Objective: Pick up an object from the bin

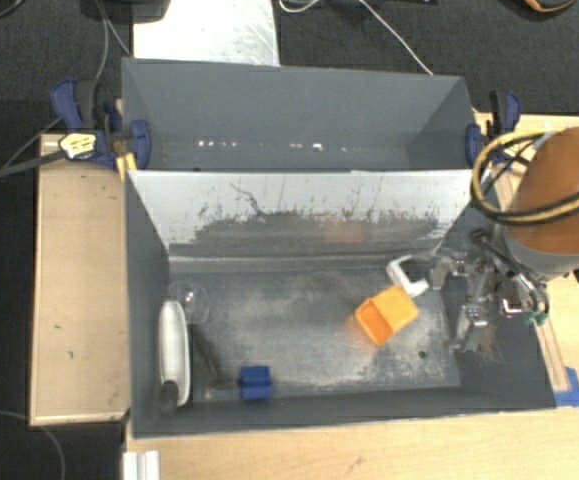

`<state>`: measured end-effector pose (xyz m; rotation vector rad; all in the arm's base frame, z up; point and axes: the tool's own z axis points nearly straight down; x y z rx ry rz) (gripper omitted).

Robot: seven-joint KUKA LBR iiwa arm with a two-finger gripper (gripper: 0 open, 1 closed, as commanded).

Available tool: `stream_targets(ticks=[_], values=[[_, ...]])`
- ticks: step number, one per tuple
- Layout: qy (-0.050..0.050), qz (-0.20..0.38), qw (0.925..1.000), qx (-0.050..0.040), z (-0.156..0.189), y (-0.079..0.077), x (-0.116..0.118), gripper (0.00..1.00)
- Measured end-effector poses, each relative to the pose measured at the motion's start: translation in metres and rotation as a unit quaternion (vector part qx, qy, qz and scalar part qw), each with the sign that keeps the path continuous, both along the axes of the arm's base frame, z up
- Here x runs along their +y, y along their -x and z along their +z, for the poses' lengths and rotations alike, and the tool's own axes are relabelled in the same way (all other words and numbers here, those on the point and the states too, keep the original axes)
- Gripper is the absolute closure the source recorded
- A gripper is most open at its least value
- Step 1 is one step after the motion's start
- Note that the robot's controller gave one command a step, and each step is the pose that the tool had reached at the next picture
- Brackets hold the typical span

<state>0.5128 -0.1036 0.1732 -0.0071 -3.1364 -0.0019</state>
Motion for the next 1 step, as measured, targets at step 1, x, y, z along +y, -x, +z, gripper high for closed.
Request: stream_targets(ticks=[1], values=[[0.001,0.002,1.0000,-0.0041,0.0046,-0.0017,0.0004,0.00]])
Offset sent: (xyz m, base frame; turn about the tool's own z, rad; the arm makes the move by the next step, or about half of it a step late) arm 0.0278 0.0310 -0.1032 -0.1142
